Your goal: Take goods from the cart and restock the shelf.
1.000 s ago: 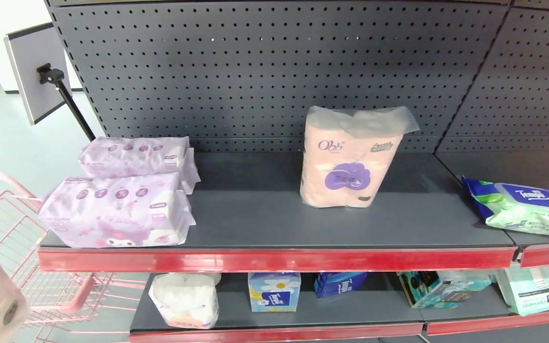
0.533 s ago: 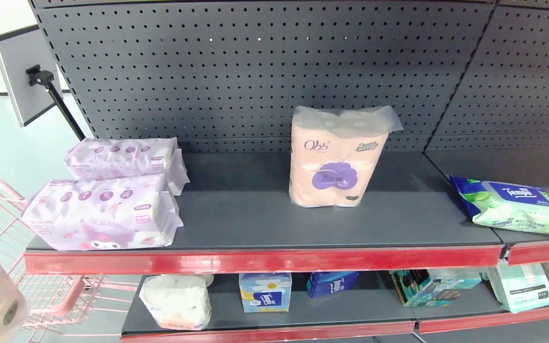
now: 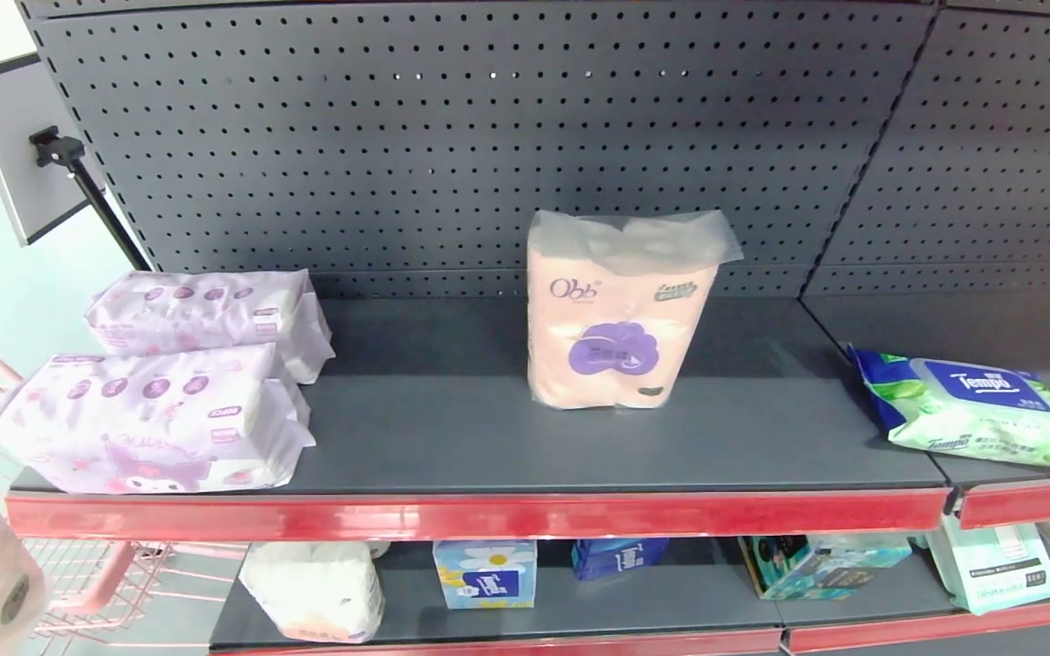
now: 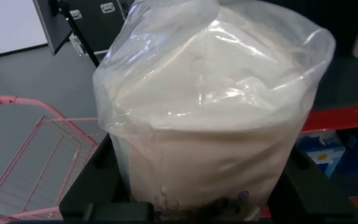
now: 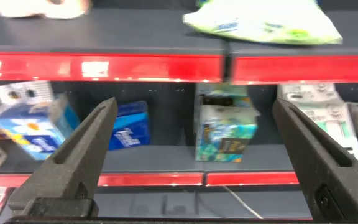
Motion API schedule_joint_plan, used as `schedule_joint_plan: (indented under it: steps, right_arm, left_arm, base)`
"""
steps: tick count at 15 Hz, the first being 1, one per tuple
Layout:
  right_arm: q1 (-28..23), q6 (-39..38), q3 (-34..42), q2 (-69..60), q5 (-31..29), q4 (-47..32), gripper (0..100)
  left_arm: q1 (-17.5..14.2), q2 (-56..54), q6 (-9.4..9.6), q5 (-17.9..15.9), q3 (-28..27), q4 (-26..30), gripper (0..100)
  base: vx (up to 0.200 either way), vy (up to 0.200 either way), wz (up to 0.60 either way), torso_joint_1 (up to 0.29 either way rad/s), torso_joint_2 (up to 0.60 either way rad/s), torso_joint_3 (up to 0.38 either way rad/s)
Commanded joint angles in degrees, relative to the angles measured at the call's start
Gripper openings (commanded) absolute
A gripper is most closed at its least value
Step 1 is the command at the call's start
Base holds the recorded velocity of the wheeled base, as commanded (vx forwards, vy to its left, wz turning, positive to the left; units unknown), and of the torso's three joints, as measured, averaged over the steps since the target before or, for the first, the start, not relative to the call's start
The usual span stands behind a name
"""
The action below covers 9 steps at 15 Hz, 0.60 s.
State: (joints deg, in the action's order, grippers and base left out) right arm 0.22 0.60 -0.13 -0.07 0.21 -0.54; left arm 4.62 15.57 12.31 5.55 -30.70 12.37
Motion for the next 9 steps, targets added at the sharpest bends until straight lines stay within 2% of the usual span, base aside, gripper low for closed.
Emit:
schedule_joint_plan:
  steps: [1,3,8,9]
  right_arm:
    - [0.0,0.0,0.0,0.1,0.1,0.0,100]
    - [0.0,0.0,0.0,0.1,0.1,0.0,100]
    - [0.0,0.0,0.0,0.1,0.0,0.0,100]
    - [0.0,0.0,0.0,0.1,0.1,0.0,100]
  left_arm:
    - [0.0,-0.1,0.43,0.1,0.0,0.0,0]
    - [0.0,0.0,1.75,0.1,0.0,0.0,0]
    - [0.0,-0.5,2.37,0.1,-0.2,0.0,0]
    - [0.0,-0.5,2.63,0.1,-0.2,0.0,0]
  base:
    - [0.0,-0.2,0.0,-0.007,0.0,0.007]
    - [0.0,0.0,0.0,0.0,0.0,0.0]
    - [0.0,0.0,0.0,0.0,0.0,0.0]
    - [0.2,0.0,0.0,0.002,0.0,0.007]
